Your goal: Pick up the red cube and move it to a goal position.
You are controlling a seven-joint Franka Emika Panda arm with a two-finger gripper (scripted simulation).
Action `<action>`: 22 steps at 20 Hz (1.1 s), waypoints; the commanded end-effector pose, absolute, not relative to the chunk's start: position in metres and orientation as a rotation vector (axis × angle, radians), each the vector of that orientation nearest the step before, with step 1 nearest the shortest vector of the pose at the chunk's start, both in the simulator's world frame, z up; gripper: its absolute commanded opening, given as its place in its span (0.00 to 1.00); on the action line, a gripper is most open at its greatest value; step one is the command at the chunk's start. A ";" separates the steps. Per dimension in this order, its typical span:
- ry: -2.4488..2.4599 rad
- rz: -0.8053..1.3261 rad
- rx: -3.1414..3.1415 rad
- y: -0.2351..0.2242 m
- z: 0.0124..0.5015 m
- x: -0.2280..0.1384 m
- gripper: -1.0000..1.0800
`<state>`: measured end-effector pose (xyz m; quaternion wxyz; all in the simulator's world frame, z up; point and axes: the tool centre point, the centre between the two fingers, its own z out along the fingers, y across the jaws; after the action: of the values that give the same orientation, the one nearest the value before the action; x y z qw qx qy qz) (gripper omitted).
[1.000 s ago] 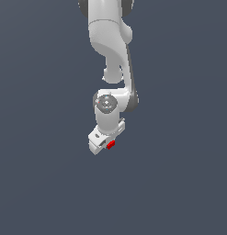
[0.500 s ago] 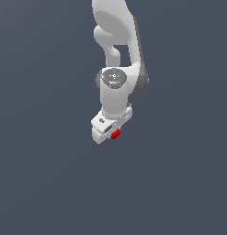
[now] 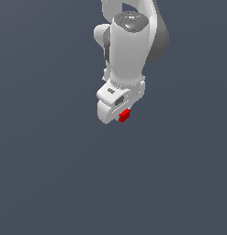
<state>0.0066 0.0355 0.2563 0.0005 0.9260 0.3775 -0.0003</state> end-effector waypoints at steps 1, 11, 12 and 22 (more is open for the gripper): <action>1.186 -0.001 2.909 0.043 0.286 0.004 0.00; 1.185 0.000 2.910 0.070 0.389 -0.002 0.00; 1.185 0.000 2.910 0.072 0.397 -0.003 0.00; 1.184 0.000 2.910 0.084 0.441 -0.003 0.00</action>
<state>-0.0026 0.0828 0.4363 0.0000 0.9262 0.3769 0.0002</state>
